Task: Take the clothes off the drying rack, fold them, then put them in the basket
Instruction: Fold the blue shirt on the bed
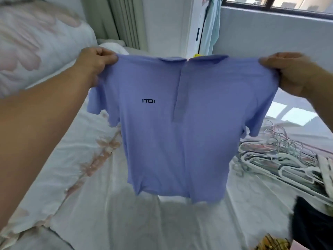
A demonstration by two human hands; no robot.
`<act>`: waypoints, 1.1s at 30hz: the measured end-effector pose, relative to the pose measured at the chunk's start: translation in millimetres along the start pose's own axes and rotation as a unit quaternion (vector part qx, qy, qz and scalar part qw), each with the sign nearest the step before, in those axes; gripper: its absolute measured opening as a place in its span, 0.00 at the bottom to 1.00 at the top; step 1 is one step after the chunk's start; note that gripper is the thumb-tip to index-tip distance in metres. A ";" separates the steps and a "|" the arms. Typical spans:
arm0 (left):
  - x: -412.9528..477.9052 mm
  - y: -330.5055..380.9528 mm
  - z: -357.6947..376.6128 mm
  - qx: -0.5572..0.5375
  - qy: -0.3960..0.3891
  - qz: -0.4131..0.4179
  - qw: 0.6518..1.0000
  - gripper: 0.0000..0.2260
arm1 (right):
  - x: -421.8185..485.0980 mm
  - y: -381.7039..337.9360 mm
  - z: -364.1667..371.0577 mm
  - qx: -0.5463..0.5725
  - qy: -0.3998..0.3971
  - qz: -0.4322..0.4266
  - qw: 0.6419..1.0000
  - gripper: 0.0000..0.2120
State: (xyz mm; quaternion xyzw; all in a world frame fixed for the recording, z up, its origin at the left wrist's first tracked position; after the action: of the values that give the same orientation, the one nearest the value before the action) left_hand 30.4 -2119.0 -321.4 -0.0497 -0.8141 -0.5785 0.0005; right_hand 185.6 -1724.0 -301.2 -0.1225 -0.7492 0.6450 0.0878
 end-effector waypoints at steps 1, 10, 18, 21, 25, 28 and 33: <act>12.3 11.7 -2.2 -0.018 0.006 0.007 1.000 0.10 | 9.4 -13.1 0.8 0.000 0.020 -0.021 1.000 0.14; 23.2 15.6 -17.9 -0.059 -0.077 0.051 0.994 0.10 | 15.5 -11.9 -10.0 0.028 0.034 -0.073 0.996 0.20; -111.9 -123.9 20.2 0.028 -0.212 -0.064 0.975 0.13 | -81.7 142.2 2.8 -0.091 -0.041 0.070 0.993 0.18; -163.2 -175.6 29.1 0.040 -0.242 -0.115 0.963 0.04 | -128.3 197.0 12.9 -0.125 -0.059 0.097 0.986 0.13; -230.0 -236.2 36.1 0.067 -0.258 -0.195 0.944 0.08 | -191.2 268.9 18.3 -0.160 -0.106 0.185 0.964 0.10; -282.3 -271.5 45.5 0.084 -0.297 -0.237 0.921 0.07 | -235.5 310.0 24.4 -0.166 -0.140 0.232 0.948 0.09; -350.9 -319.4 50.2 0.141 -0.304 -0.268 0.903 0.11 | -300.7 360.5 35.7 -0.217 -0.205 0.279 0.913 0.10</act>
State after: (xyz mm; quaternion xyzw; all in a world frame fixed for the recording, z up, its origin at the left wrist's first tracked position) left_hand 356.5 -2203.9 -659.3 -0.0028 -0.8302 -0.3929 -0.3954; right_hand 487.7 -1797.2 -654.9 -0.2080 -0.8075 0.4758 -0.2798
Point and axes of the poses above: each hand's wrist, its own x-axis towards the middle knuckle, its own z-axis out of the palm, y = z × x, the point moved 2 cm from there along x, towards the middle knuckle, and after that the axes turned 2 degrees about -y, right-handed, at the moved point
